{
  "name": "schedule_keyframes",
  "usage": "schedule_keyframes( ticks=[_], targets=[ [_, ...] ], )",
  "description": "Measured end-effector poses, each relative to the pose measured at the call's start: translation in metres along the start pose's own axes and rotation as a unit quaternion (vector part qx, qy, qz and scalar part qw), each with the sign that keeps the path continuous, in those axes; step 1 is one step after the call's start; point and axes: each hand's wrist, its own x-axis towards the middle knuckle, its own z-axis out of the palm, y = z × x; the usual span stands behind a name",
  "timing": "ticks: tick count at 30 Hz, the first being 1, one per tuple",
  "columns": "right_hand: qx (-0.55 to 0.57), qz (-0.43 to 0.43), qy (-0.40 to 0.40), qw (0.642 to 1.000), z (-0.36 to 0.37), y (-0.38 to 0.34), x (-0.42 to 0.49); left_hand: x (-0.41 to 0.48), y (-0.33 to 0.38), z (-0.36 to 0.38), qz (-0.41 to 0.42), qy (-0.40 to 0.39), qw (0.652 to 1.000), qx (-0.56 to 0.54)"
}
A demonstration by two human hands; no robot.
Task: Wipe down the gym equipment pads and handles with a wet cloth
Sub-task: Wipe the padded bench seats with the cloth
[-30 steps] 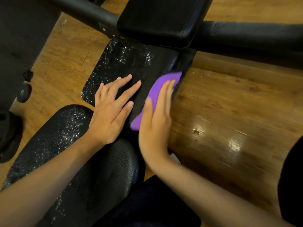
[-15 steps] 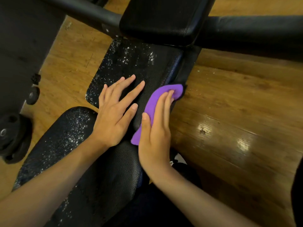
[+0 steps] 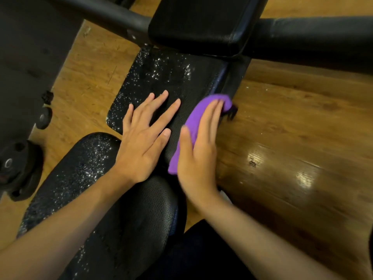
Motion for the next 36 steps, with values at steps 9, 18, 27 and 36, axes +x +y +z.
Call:
schedule_keyframes(
  ticks=[9,18,27,36],
  targets=[
    [-0.015,-0.017,0.068,0.997,0.007,-0.001,0.011,0.0,0.0,0.0,-0.003,-0.002,1.0,0.006],
    [-0.008,0.065,0.103,0.993,-0.015,-0.014,0.106,0.001,0.004,-0.001,-0.001,-0.006,1.0,0.026],
    [0.048,0.155,-0.026,0.986,-0.006,-0.012,0.002,0.001,0.003,-0.001,-0.005,-0.007,1.0,0.018],
    [-0.008,0.078,0.12,0.99,0.001,-0.014,0.056,0.001,0.003,0.001,-0.006,0.0,1.0,0.021]
  ],
)
